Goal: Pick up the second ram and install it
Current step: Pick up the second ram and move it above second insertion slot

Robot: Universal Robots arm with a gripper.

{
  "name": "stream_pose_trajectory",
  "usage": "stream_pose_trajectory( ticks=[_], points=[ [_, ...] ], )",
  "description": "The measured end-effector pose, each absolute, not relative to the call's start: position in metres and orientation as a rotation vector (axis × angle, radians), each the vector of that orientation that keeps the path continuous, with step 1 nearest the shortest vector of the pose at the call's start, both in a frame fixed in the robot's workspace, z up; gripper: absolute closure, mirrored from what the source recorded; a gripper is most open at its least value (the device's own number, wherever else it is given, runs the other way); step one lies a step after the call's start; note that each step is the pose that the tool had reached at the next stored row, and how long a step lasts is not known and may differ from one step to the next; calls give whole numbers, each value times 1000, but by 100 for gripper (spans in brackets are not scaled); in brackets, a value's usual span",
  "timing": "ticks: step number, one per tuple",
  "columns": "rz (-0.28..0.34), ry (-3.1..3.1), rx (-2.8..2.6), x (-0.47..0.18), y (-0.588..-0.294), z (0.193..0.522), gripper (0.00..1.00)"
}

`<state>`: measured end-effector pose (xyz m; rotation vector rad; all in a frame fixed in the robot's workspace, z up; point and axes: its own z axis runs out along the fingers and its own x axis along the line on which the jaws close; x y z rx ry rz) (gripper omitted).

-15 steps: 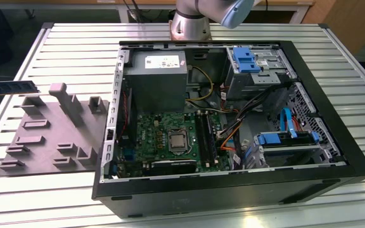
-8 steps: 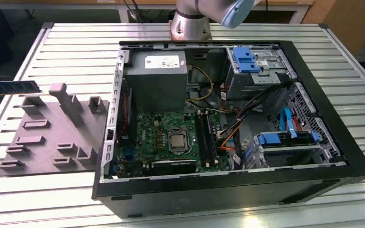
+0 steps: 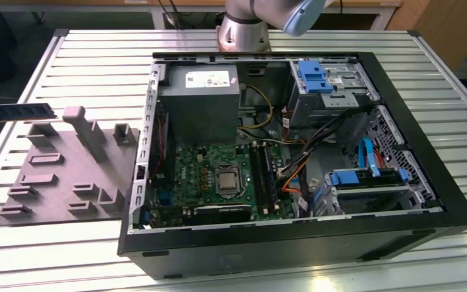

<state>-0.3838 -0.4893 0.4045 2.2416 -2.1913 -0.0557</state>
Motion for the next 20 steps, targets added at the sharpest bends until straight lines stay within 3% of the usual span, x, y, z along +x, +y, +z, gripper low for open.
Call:
stream_pose_trajectory(
  ticks=[20],
  points=[
    [-56, -2191, 2242, -372, -489, 405, 88]
  ],
)
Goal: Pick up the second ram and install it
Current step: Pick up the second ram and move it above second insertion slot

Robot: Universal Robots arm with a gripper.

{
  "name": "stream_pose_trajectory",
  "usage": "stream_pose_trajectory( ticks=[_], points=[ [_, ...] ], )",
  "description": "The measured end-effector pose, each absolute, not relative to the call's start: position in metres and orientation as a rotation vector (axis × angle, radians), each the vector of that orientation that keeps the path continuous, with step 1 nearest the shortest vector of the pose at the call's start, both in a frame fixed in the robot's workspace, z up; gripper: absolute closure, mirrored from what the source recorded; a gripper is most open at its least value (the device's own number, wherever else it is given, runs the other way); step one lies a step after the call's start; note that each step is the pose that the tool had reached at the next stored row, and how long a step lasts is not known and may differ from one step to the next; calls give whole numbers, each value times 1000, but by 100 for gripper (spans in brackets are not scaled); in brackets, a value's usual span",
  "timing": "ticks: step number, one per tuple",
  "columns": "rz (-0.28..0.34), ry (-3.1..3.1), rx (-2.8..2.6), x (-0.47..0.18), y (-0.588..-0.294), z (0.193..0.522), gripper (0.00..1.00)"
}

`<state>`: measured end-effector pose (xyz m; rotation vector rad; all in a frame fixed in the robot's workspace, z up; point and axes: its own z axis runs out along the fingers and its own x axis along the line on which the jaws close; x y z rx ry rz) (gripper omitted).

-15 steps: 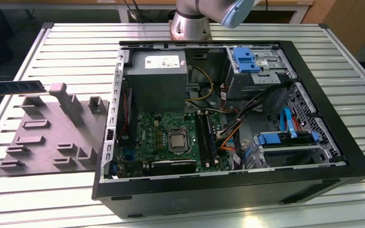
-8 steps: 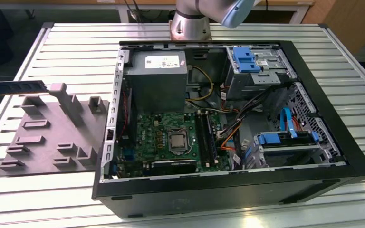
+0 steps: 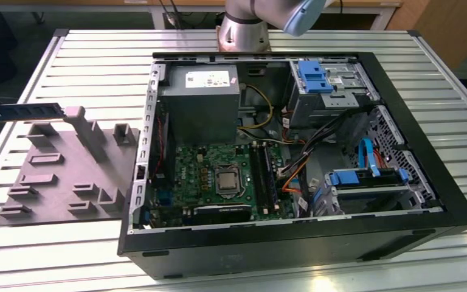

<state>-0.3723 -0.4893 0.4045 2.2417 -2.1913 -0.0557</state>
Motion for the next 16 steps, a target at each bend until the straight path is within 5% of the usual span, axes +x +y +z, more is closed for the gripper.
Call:
stream_pose_trajectory(
  ticks=[16],
  points=[
    [-56, -2191, 2242, -362, -489, 405, 88]
  ],
)
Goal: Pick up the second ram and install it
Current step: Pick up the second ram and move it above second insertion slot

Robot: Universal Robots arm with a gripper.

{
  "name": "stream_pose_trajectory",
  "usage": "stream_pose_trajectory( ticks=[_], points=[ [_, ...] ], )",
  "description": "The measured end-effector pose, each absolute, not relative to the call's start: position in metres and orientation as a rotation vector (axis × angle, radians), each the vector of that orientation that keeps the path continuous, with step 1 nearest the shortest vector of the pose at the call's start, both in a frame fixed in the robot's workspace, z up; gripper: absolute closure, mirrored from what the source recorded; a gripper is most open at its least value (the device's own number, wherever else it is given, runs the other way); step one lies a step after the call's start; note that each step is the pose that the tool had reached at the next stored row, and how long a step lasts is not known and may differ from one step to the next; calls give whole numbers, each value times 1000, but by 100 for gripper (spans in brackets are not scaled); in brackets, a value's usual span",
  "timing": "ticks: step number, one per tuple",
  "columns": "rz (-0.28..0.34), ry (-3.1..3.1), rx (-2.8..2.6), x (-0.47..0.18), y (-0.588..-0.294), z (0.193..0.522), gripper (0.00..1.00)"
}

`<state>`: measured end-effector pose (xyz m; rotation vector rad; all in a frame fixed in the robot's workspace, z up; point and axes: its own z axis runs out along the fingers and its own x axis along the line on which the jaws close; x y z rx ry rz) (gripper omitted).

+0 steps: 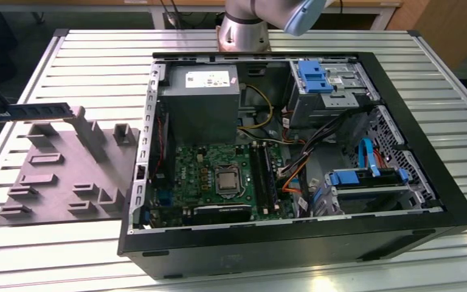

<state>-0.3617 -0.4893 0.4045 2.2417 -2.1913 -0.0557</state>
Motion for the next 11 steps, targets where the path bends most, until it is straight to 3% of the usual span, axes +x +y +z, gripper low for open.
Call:
stream_pose_trajectory(
  ticks=[11],
  points=[
    [-56, -2191, 2242, -354, -489, 405, 88]
  ],
)
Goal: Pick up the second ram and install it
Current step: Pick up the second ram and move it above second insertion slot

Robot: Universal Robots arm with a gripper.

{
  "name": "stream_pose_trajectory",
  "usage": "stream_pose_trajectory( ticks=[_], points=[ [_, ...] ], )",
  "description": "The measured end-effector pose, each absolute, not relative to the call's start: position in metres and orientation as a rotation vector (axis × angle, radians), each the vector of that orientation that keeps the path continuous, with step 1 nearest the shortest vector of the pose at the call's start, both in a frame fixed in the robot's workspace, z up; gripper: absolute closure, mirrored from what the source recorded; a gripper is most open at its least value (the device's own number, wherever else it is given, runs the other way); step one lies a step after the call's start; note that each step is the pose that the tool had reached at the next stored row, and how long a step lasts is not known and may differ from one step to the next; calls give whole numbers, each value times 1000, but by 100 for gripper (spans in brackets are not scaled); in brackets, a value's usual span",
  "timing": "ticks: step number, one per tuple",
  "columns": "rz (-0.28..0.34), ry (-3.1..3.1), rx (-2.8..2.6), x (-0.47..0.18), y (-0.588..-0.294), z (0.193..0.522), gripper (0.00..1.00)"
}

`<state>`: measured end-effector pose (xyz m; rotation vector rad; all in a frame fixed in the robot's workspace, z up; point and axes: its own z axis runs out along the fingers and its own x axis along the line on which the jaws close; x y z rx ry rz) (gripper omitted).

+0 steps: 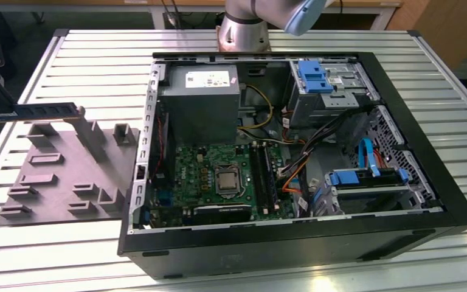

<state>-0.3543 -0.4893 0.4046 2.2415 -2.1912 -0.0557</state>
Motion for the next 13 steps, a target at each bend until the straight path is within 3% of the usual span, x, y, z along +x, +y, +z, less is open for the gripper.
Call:
stream_pose_trajectory(
  ticks=[13],
  points=[
    [-56, -2191, 2242, -346, -489, 405, 88]
  ],
)
